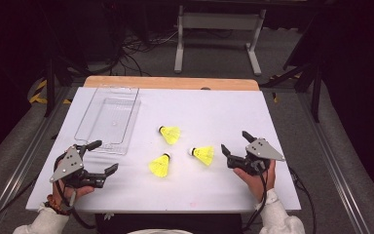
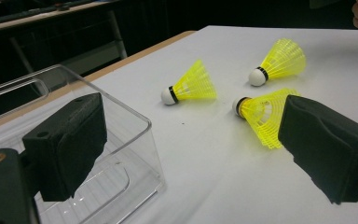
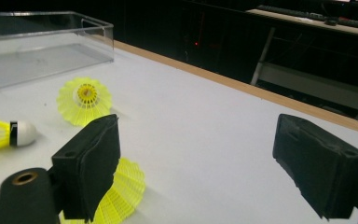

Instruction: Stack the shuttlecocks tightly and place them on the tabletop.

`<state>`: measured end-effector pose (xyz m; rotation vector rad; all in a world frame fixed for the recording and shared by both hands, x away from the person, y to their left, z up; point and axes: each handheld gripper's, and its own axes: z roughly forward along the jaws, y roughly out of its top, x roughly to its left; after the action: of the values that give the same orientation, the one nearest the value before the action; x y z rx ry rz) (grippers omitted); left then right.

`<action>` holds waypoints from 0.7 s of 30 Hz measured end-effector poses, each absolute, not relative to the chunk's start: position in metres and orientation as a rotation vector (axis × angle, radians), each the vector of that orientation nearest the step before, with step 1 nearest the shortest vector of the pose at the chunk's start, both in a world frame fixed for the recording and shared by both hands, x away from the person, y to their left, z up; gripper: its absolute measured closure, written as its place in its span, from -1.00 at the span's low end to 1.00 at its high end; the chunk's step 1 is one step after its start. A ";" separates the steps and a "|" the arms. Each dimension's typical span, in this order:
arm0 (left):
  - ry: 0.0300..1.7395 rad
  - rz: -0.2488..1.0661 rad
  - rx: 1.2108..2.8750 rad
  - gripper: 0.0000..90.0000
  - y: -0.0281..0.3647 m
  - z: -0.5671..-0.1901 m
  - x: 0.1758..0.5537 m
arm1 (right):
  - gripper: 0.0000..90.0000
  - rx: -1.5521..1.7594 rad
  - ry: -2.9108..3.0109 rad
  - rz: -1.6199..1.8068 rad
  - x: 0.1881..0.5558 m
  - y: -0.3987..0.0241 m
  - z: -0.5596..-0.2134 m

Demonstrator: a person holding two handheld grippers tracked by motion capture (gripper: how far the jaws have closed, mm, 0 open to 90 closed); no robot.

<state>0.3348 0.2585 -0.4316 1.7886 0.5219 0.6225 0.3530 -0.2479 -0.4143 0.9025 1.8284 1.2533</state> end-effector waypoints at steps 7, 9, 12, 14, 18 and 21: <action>0.521 0.576 1.814 -0.80 0.256 -0.436 0.342 | -0.65 0.879 1.796 1.190 0.348 -0.250 -0.417; 0.514 0.564 1.826 -0.80 0.256 -0.437 0.341 | -0.66 0.878 1.801 1.192 0.349 -0.248 -0.416; 0.515 0.567 1.830 -0.80 0.257 -0.436 0.340 | -0.65 0.855 1.802 1.172 0.349 -0.244 -0.416; 0.520 0.562 1.829 -0.79 0.258 -0.436 0.339 | -0.65 0.848 1.803 1.162 0.349 -0.242 -0.417; 0.513 0.559 1.840 -0.75 0.255 -0.437 0.340 | -0.64 0.854 1.787 1.164 0.350 -0.244 -0.418; 0.498 0.548 1.859 -0.71 0.250 -0.438 0.341 | -0.64 0.883 1.779 1.168 0.352 -0.250 -0.418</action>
<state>0.3405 0.2504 -0.4376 1.8586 0.4984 0.5482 0.3518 -0.2502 -0.4184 0.8828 1.7787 1.1678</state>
